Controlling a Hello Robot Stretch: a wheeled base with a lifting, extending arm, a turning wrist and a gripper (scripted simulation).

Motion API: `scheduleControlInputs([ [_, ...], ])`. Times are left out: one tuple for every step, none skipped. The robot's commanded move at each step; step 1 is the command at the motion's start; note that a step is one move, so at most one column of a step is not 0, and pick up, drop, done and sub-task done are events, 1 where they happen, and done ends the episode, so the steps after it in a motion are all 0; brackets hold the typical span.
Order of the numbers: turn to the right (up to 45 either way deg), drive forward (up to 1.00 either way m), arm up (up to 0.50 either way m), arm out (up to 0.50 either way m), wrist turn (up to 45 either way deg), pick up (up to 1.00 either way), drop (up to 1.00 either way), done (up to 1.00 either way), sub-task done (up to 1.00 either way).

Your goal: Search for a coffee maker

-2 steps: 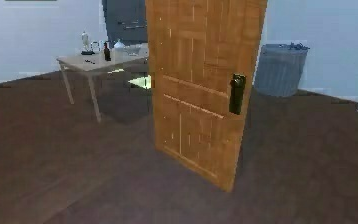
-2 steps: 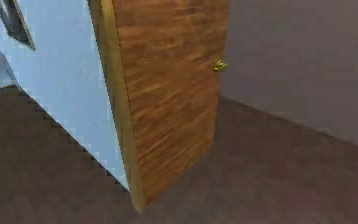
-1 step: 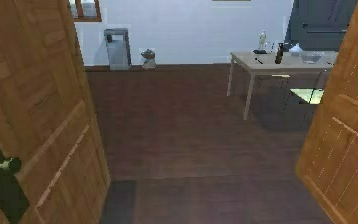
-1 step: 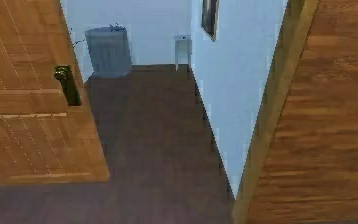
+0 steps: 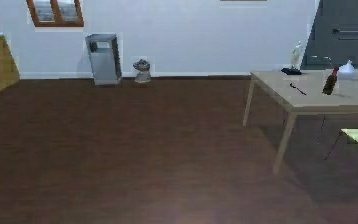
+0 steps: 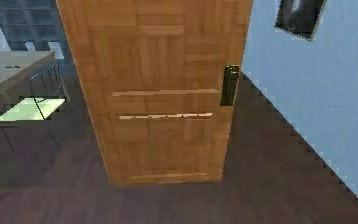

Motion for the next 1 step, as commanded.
scheduleControlInputs([
  [0.0, 0.70, 0.00, 0.00, 0.0, 0.00, 0.00, 0.00, 0.00],
])
